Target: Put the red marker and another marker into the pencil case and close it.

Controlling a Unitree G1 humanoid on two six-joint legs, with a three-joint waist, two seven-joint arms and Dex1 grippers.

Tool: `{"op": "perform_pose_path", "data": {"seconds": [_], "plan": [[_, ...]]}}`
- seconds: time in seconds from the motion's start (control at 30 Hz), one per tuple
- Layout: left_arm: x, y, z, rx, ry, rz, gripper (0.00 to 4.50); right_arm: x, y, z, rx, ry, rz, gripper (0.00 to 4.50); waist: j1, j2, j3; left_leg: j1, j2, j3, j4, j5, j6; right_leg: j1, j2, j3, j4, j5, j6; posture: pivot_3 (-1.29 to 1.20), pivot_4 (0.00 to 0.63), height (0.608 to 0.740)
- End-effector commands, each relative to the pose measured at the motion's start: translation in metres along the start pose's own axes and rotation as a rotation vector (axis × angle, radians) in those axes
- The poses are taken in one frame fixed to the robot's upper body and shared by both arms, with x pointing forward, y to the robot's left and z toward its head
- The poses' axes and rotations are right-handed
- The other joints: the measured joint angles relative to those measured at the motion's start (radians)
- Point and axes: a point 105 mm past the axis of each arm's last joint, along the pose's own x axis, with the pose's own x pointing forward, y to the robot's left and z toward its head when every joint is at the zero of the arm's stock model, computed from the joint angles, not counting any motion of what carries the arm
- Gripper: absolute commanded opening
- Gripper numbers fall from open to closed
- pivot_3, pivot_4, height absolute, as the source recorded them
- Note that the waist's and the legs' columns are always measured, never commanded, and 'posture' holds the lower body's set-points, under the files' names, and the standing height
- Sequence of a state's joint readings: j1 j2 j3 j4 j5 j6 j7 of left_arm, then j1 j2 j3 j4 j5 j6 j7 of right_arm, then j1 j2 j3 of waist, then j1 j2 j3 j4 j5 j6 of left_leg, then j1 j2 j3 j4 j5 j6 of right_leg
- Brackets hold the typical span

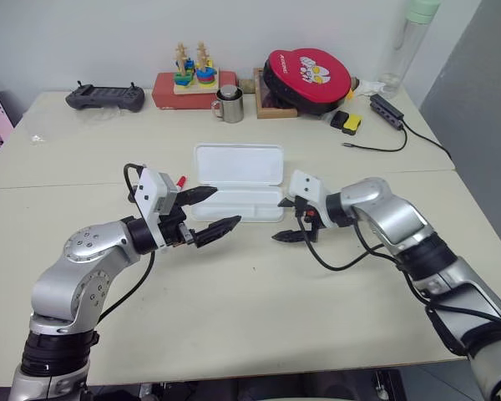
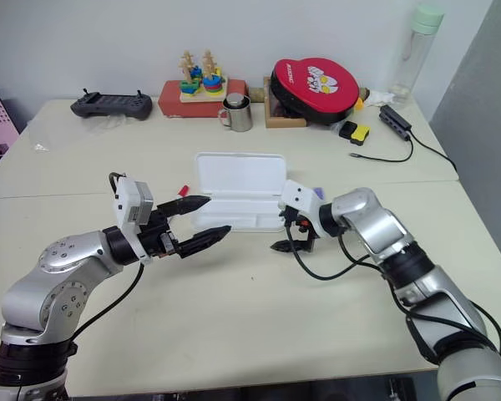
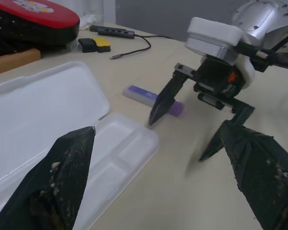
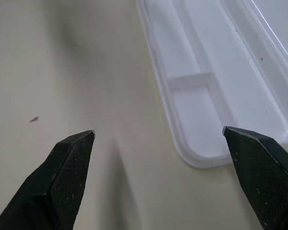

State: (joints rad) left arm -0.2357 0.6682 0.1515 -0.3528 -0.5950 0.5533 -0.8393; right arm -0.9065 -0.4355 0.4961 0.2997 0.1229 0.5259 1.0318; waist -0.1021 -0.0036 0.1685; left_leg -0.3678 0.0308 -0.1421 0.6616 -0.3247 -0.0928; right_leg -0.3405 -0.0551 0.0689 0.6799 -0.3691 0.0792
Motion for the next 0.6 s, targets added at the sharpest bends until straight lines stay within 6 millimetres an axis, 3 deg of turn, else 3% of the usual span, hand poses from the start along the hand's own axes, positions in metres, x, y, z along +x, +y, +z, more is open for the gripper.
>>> {"op": "perform_pose_path", "data": {"seconds": [0.03, 0.17, 0.3, 0.47, 0.6], "plan": [[-0.009, 0.008, 0.005, 0.081, 0.005, 0.053, 4.44, 0.009, -0.007, 0.011, -0.051, 0.014, 0.001, 4.50, -0.003, 0.000, 0.000, 0.000, 0.000, 0.000, 0.000, 0.000, 0.000, 0.000, 0.000, 0.000, 0.000, 0.000, 0.000, 0.00, 0.150, 0.740], [-0.016, 0.014, 0.001, 0.076, 0.008, 0.092, 4.50, 0.020, -0.007, 0.006, -0.049, 0.070, 0.027, 4.01, -0.009, 0.000, 0.000, 0.000, 0.000, -0.004, 0.000, 0.000, 0.000, 0.000, 0.000, -0.002, 0.001, 0.000, 0.000, 0.00, 0.150, 0.740], [-0.020, 0.016, -0.001, 0.079, 0.010, 0.111, 4.50, 0.024, -0.011, 0.004, -0.053, 0.091, 0.016, 3.15, -0.010, 0.000, 0.000, 0.001, 0.000, -0.006, 0.000, 0.000, 0.000, 0.000, 0.000, -0.004, 0.001, 0.000, 0.000, 0.00, 0.150, 0.740], [-0.024, 0.016, -0.001, 0.077, 0.010, 0.120, 4.50, 0.027, -0.015, 0.001, -0.055, 0.112, -0.002, 1.69, -0.010, 0.001, 0.000, 0.001, 0.000, -0.007, 0.000, 0.000, 0.000, 0.000, 0.000, -0.005, 0.001, 0.000, 0.000, 0.00, 0.150, 0.740], [-0.024, 0.015, -0.002, 0.080, 0.011, 0.120, 4.50, 0.029, -0.017, -0.001, -0.067, 0.118, -0.008, 0.85, -0.012, 0.001, 0.000, 0.001, 0.000, -0.007, 0.000, 0.000, 0.000, 0.001, 0.000, -0.005, 0.001, 0.000, 0.000, 0.00, 0.150, 0.740]]}}
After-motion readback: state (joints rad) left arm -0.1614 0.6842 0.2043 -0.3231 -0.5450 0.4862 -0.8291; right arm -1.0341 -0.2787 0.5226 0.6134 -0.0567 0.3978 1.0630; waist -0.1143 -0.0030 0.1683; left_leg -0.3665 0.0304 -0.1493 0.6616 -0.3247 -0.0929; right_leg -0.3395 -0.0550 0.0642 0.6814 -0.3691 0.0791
